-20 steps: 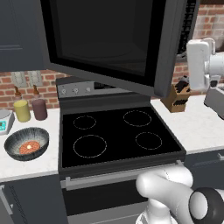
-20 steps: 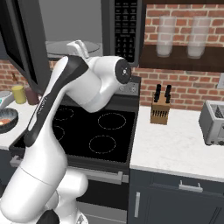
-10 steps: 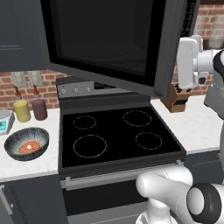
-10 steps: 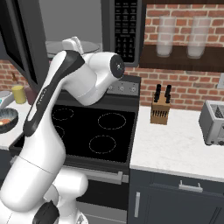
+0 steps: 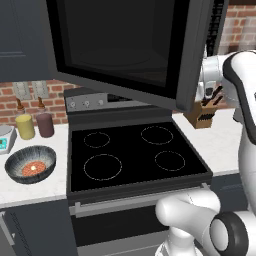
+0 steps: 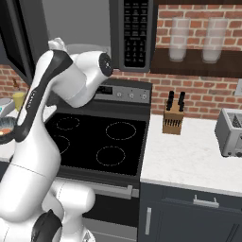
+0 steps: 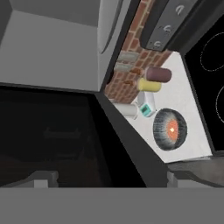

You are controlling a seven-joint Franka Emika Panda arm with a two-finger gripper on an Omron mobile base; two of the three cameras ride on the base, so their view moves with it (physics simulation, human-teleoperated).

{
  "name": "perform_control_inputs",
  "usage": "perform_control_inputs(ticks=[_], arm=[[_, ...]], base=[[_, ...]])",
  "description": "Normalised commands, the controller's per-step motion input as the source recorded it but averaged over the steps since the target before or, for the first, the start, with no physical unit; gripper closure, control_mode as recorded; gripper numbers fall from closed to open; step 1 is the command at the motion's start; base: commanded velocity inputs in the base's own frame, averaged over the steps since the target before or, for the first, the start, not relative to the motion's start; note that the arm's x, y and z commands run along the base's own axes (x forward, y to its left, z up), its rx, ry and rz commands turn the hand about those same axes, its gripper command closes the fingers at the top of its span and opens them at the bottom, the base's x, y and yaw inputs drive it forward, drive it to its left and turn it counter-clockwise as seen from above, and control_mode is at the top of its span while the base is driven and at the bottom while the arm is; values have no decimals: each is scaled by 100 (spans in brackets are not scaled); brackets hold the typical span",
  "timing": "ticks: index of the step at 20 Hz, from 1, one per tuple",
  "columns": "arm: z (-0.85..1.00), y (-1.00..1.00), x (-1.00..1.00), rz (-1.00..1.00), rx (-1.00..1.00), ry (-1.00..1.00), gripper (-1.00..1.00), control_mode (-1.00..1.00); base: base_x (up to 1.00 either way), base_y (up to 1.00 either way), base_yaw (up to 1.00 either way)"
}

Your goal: Open the microwave, place the bowl with waffle inside the microwave, then close the microwave door and turn it on.

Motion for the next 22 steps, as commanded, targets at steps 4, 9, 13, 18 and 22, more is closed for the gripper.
perform_control_inputs(ticks=[4,9,13,18,22], arm=[[7,46,-48,18,0,0,-100,-100],[7,48,-73,21,0,0,-100,-100],[3,62,-67,20,0,0,-100,-100],[2,98,-23,9,0,0,-100,-100],[0,100,-4,3,0,0,-100,-100]], base=[[0,0,0],[0,0,0],[0,0,0],[0,0,0],[0,0,0]])
